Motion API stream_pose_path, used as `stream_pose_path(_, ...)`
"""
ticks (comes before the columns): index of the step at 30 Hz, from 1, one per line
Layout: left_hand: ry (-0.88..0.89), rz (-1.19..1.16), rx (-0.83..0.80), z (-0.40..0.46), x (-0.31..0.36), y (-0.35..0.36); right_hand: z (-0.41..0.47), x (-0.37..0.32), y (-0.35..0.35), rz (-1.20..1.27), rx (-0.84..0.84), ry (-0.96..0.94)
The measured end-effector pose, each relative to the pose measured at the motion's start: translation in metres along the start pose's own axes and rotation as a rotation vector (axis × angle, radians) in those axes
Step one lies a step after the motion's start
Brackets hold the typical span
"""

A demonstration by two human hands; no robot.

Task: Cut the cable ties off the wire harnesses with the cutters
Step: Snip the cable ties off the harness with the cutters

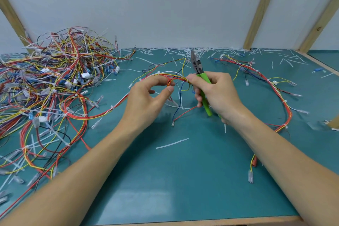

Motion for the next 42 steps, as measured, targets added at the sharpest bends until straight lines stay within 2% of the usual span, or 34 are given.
stream_pose_path(6,0.187,0.145,0.037,0.0,0.01,-0.002,0.0,-0.002,0.0,-0.064,-0.037,-0.079)
stream_pose_path(12,0.191,0.14,0.06,0.001,0.01,-0.005,0.0,-0.001,0.0,-0.087,-0.02,-0.149)
stream_pose_path(16,0.072,0.094,0.035,-0.003,0.006,-0.001,0.001,-0.004,-0.002,-0.114,0.014,-0.176)
stream_pose_path(18,0.053,0.025,0.097,-0.004,0.008,-0.004,0.001,-0.006,-0.003,-0.107,0.016,-0.174)
stream_pose_path(23,0.129,-0.204,0.379,0.002,0.021,-0.034,0.002,-0.006,-0.007,-0.131,0.006,-0.166)
stream_pose_path(25,0.095,-0.297,0.509,0.011,0.016,-0.053,0.003,-0.005,-0.008,-0.186,-0.002,-0.181)
stream_pose_path(28,-0.044,-0.228,0.633,0.028,-0.007,-0.073,0.003,-0.005,-0.01,-0.205,-0.007,-0.189)
stream_pose_path(30,-0.193,-0.066,0.541,0.036,-0.027,-0.073,0.002,-0.005,-0.01,-0.178,-0.026,-0.177)
stream_pose_path(32,-0.298,0.162,0.321,0.036,-0.043,-0.065,0.002,-0.006,-0.01,-0.144,-0.052,-0.163)
stream_pose_path(35,-0.187,0.495,0.028,0.031,-0.049,-0.049,0.0,-0.009,-0.008,-0.07,-0.129,-0.143)
stream_pose_path(39,-0.091,0.531,-0.149,0.024,-0.039,-0.034,-0.001,-0.01,-0.006,-0.011,-0.211,-0.123)
stream_pose_path(42,-0.042,0.456,-0.11,0.022,-0.032,-0.032,0.0,-0.007,-0.005,-0.001,-0.214,-0.096)
Point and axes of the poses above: each hand's wrist, its own z-axis towards the middle knuckle, its own y-axis out of the palm, x = y × z, the point moved 4 cm from there along z, towards the middle knuckle, and after that the axes turned 7 degrees about x, right-handed, at the moved point
